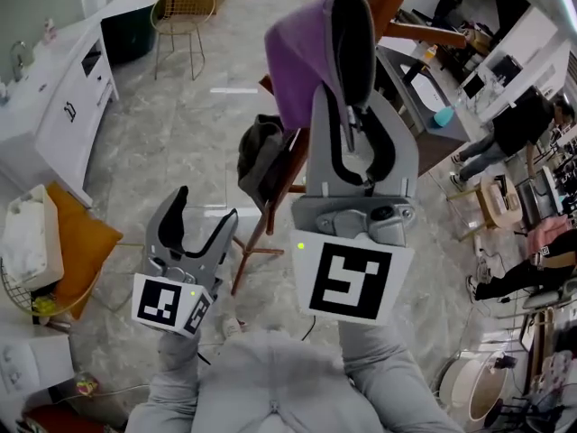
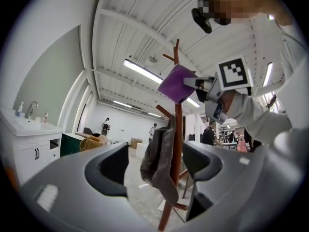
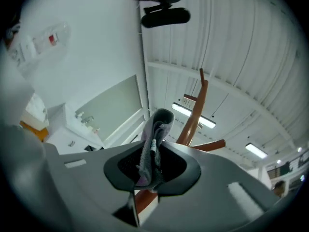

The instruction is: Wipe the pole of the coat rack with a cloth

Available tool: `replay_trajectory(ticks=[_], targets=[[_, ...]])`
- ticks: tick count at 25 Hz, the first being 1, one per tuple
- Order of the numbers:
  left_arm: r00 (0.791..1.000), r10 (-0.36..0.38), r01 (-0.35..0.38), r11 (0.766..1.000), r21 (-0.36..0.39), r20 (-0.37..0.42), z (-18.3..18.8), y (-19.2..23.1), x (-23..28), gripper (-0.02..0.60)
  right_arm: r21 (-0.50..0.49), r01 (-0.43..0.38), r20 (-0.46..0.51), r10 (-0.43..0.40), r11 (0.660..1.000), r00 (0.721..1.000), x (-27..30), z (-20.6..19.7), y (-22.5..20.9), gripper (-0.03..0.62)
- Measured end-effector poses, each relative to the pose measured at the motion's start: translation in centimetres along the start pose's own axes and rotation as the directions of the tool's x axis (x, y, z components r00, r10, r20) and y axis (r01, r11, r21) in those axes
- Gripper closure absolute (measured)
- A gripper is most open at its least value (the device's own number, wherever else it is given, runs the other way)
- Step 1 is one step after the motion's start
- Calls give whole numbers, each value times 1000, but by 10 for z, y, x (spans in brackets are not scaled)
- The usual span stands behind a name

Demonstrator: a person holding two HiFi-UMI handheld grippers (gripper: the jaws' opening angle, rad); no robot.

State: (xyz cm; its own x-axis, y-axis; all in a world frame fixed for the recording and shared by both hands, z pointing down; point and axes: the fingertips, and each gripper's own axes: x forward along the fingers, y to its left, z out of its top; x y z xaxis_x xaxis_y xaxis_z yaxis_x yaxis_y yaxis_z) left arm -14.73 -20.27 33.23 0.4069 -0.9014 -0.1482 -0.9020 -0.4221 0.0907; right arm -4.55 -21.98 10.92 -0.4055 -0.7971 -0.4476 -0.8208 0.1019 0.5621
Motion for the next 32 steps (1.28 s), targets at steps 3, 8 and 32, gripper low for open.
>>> replay_trajectory(ticks=[3,8,32], targets=[[1000,18,-18,1000,-3,0,0,9,-4,204,-153,36,-140,-58,988,988,15,-24,9,540],[999,34,-34,999,-12,-5,-2,22,-10,204,-128,-61,-282,23,990,959,29,-67,38,540],[1000,4,-4,1000,-22,-16,-8,38,-9,204,88,-329,-391,337,940,857,-13,-94,141,542]])
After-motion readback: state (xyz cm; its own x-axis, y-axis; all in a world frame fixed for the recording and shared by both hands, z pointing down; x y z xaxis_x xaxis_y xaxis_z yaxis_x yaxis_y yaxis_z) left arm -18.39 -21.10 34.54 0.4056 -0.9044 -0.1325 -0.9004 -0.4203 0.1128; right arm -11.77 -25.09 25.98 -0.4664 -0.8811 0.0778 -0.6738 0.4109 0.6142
